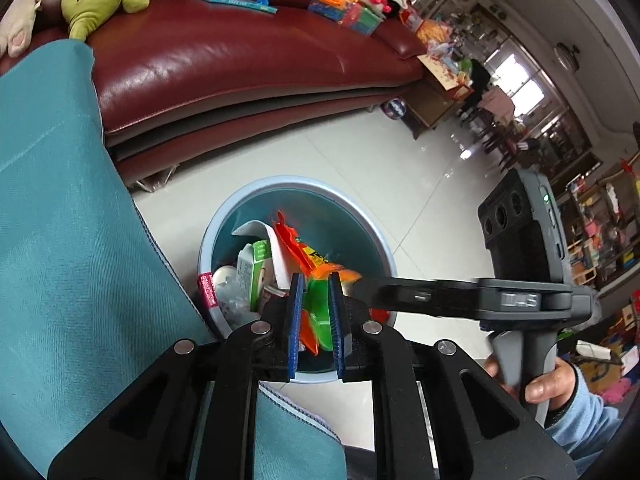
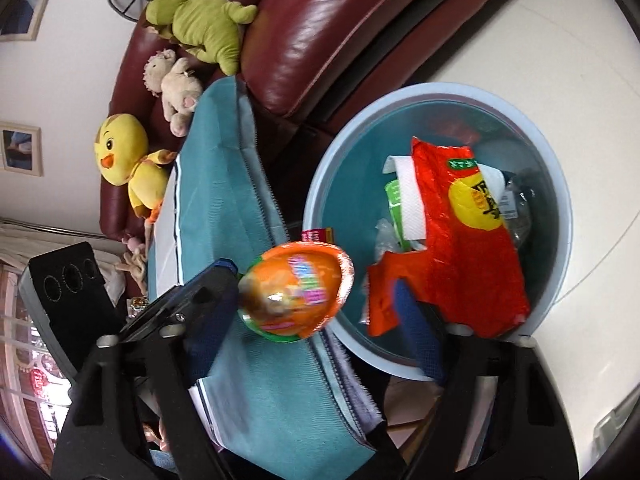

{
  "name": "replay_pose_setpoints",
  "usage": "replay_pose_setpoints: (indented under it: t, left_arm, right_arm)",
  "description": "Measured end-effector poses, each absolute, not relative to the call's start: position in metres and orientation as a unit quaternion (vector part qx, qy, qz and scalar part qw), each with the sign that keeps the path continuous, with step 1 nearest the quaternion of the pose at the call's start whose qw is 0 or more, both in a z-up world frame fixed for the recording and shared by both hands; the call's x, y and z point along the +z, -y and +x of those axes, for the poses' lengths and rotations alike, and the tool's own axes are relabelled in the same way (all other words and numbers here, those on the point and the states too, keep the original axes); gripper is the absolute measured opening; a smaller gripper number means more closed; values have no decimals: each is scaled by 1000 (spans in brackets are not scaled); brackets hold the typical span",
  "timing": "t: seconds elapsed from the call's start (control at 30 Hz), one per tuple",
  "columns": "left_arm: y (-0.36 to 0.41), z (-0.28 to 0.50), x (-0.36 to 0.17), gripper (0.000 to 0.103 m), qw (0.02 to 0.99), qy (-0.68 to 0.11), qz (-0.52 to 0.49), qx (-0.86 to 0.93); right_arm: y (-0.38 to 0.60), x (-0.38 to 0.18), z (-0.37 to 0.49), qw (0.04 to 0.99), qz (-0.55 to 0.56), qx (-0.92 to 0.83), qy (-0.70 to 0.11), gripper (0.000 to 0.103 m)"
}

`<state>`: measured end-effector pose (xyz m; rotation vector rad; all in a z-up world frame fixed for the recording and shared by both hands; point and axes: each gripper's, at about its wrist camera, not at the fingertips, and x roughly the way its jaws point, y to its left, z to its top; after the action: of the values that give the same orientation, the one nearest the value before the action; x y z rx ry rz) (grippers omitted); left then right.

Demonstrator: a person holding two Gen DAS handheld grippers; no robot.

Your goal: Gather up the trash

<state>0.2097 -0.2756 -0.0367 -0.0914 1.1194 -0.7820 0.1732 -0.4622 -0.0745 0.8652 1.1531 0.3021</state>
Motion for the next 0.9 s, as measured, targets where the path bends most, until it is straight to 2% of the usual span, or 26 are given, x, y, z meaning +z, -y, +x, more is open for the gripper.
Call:
replay_pose_setpoints:
  t: [0.07,0.33,0.43,0.47,0.5,0.53,0.6,0.7,0.73,0.9]
  left_arm:
    - [276,208,-38,14,771,-521,-41,-365]
    - [277,212,-35,15,778,-515,-39,-357]
    - [277,209,-29,27,786,-504,-27,-357]
    - [276,207,-29,33,788,-503,-23,-354]
    - [274,206,-29,50,790,-504,-19,-348]
    - [272,204,-28,63,797,-501,-16,-336]
    - [267,200,-25,68,808,-492,-18,-324]
    - [258,190,-17,86,818,-487,-22,-305]
    - [254,186,-13,90,825,-480,-19,-297]
    - [239,161,7,97,850,-458,-8,-260]
  right_arm:
    - [459,-74,174,736,396,146,-529,18]
    - [463,-71,174,750,375,103,-534,18]
    - [472,-70,168,755,374,81,-533,33]
    - [474,-69,166,759,368,69,-532,44]
    - [476,-68,164,762,364,62,-532,52]
    - [477,-65,162,764,359,55,-533,54]
    - [478,-62,160,768,347,48,-535,56]
    - [476,-50,152,782,323,41,-532,69]
    - [475,-46,150,785,316,40,-531,70]
    - [463,-25,132,803,274,39,-527,76]
